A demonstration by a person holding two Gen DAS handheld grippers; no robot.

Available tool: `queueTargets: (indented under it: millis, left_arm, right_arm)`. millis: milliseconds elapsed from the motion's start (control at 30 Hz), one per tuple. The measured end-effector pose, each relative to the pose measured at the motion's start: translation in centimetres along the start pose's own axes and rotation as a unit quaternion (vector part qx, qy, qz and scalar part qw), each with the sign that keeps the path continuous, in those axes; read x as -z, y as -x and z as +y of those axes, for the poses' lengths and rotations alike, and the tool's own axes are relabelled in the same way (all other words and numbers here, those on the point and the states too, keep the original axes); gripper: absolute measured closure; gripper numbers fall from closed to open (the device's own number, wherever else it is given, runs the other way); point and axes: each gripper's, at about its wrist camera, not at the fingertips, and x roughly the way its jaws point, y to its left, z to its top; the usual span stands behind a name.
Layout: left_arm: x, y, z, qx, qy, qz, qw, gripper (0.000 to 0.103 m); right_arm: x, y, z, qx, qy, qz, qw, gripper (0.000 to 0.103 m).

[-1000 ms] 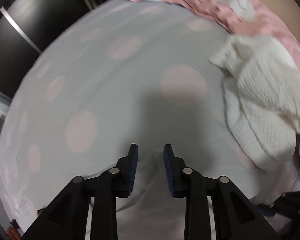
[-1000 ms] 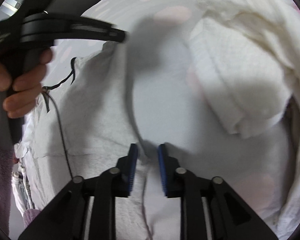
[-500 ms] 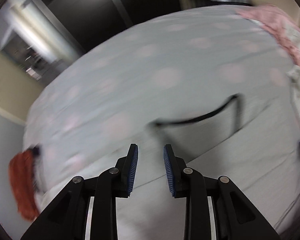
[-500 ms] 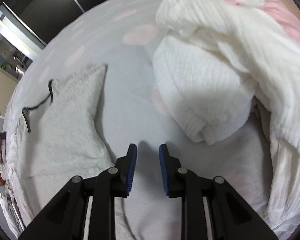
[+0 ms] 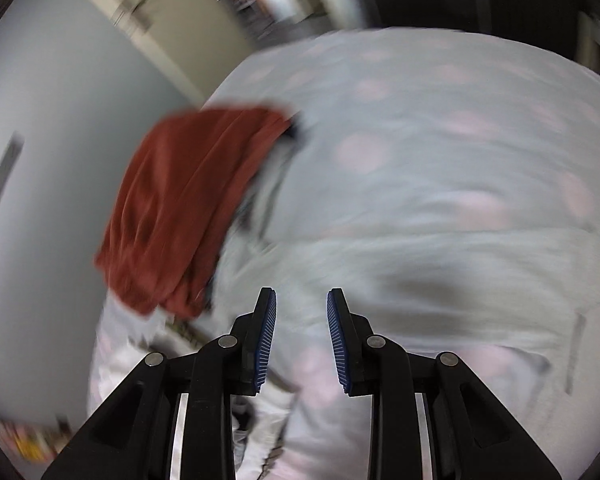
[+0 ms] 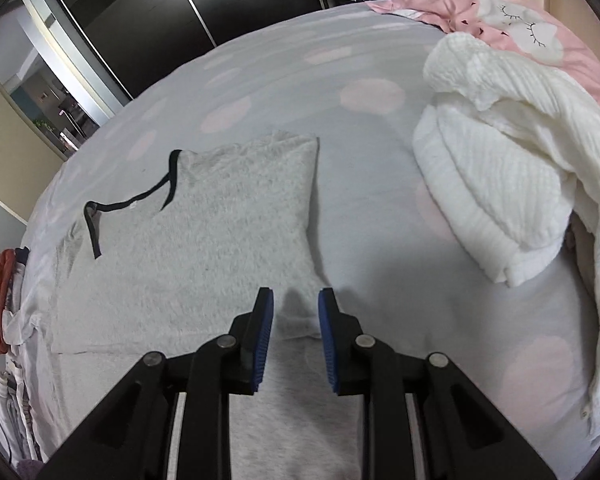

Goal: Fold clothes

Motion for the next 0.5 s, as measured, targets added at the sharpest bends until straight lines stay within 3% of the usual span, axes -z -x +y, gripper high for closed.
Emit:
queueTargets:
  millis: [133,267,367,500]
  left_arm:
    - [1.1,-6.4,4.6,-0.002,0.074,0.062,0.9953,0.074]
    - [2.0,-11.1,7.9,0.014,0.142,0.098,0.9848,0.074]
    - [2.4,-13.1,9.0,0.046,0.183,0.111,0.9758,0.074]
    - [2.1,-13.9,8.5,0.061,0.202,0.1,0.9724,0.074]
  right_arm:
    - [-0.5,-3.7,1.9,-0.019,-0.018,-0.021,0.999,0.079]
    - [-0.7,-2.6,2.3,-0.017,-0.02,-0.038,0.999,0.079]
    - [-0.1,-2.5,3.5,-0.019,-0.01,-0.039,0.999,0.079]
    - [0.5,-3.2,4.3,-0.016,0.012,-0.026,0.999,0.079]
